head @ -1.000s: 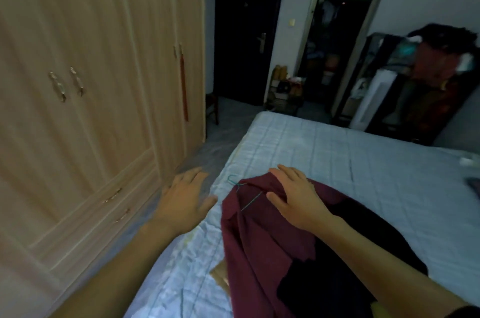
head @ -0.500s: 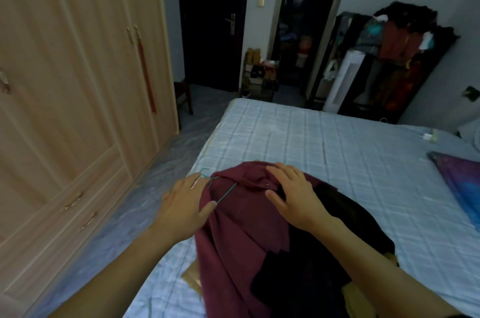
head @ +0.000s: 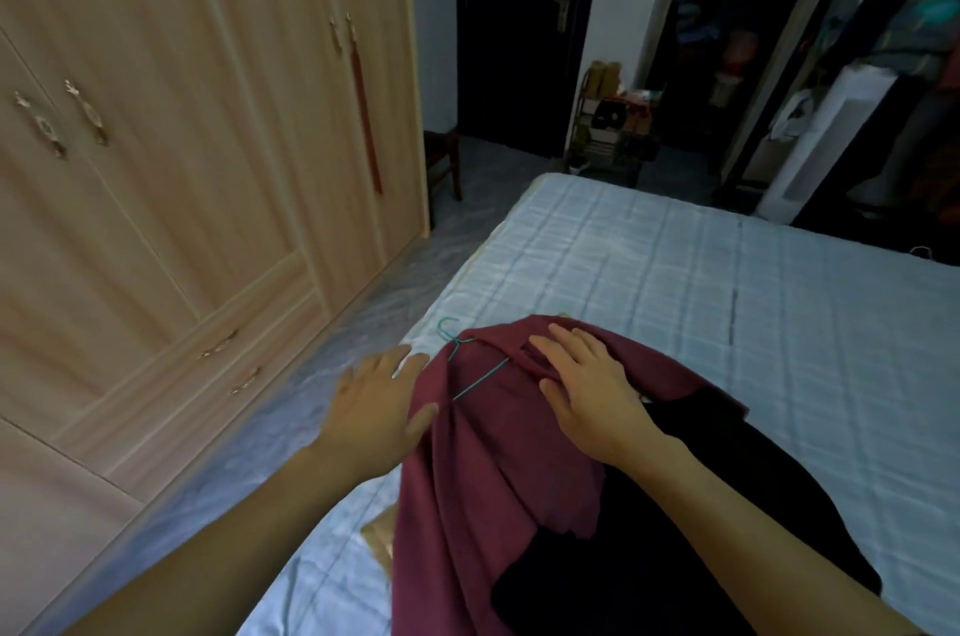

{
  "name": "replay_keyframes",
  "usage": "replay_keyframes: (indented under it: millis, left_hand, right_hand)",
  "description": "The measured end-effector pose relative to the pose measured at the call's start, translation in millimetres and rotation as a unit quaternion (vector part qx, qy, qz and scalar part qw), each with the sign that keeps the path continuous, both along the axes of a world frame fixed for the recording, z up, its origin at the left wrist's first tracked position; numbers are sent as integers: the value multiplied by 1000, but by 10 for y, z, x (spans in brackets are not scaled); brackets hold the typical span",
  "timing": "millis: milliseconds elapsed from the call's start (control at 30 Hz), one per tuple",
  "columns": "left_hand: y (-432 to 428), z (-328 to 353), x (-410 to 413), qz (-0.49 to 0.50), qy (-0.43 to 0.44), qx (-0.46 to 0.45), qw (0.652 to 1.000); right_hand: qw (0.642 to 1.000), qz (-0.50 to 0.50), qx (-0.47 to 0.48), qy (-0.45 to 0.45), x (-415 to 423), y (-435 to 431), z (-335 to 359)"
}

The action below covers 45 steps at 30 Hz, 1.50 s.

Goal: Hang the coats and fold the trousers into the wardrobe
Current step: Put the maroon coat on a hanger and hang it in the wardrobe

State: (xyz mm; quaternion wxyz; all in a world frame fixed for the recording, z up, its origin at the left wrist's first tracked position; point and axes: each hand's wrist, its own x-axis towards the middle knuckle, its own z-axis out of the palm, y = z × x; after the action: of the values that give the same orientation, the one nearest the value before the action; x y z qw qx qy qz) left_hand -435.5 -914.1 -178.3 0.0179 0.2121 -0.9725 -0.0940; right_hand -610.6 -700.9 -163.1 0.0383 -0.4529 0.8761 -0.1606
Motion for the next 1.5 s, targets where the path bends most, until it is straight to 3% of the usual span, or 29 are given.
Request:
replay_keyframes:
  millis: [433,1067,1367,1500]
  left_hand:
    - [-623,-977,-1022,65,-31,76,995]
    - [-1669,-3100,-2365,130,-60,180,973]
    - [-1785,-3844,-2593,137,-78,204,966]
    - [-1732,-3984,-2621,140,-67,154,976]
  right_hand:
    - [995,60,78,-35,-1167,-1103,-780]
    - [986,43,120,-110,-2664,-2501,-3033]
    - [977,100,175,-72,-2978,-2764,-3815]
    - [971,116,203,-46,-3017,-2813,-3975]
